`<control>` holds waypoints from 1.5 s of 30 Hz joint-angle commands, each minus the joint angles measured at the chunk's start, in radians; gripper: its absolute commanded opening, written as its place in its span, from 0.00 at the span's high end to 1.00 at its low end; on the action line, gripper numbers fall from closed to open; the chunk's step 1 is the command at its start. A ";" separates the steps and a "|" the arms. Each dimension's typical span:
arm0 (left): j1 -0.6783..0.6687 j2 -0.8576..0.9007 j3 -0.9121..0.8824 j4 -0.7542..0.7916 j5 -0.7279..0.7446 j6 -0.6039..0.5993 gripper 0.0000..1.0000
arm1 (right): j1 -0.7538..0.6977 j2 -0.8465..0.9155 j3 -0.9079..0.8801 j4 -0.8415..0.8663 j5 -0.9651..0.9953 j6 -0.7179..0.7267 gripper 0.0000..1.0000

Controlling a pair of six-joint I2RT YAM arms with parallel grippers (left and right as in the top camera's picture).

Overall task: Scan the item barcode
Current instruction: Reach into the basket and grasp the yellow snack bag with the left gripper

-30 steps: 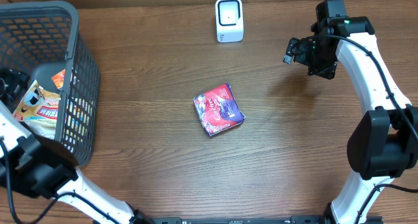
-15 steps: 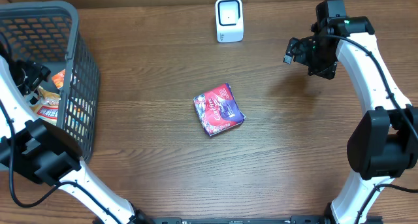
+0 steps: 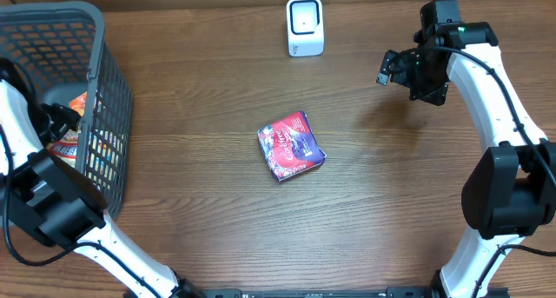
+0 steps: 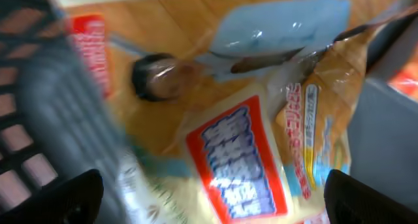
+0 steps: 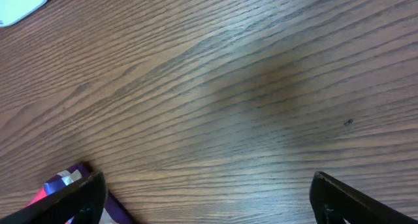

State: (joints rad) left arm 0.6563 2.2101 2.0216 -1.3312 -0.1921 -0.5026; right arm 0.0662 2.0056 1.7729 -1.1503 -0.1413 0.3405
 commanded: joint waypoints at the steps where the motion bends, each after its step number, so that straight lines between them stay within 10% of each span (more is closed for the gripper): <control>1: 0.000 -0.005 -0.069 0.084 0.031 0.037 0.00 | 0.000 -0.027 0.028 0.004 0.006 0.004 0.00; 6: 0.000 -0.005 -0.102 0.134 0.085 0.107 0.03 | 0.000 -0.027 0.028 0.004 0.006 0.005 0.00; 13: 0.000 -0.005 -0.102 0.132 0.084 0.107 0.45 | 0.000 -0.027 0.028 0.004 0.006 0.005 0.00; 17: 0.000 -0.005 -0.102 0.122 0.085 0.108 0.96 | 0.000 -0.027 0.028 0.004 0.006 0.004 0.00; 36: -0.013 -0.277 0.398 -0.077 0.167 0.121 0.96 | 0.000 -0.027 0.028 0.004 0.006 0.005 0.00; 39: -0.013 -0.282 0.391 -0.102 0.122 0.102 0.53 | 0.000 -0.027 0.028 0.004 0.006 0.004 0.00; 45: -0.016 -0.200 0.278 -0.122 0.122 0.098 0.26 | 0.000 -0.027 0.028 0.004 0.006 0.004 0.00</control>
State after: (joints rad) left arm 0.6476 1.9083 2.3798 -1.4479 -0.0498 -0.3958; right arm 0.0662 2.0056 1.7729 -1.1481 -0.1410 0.3405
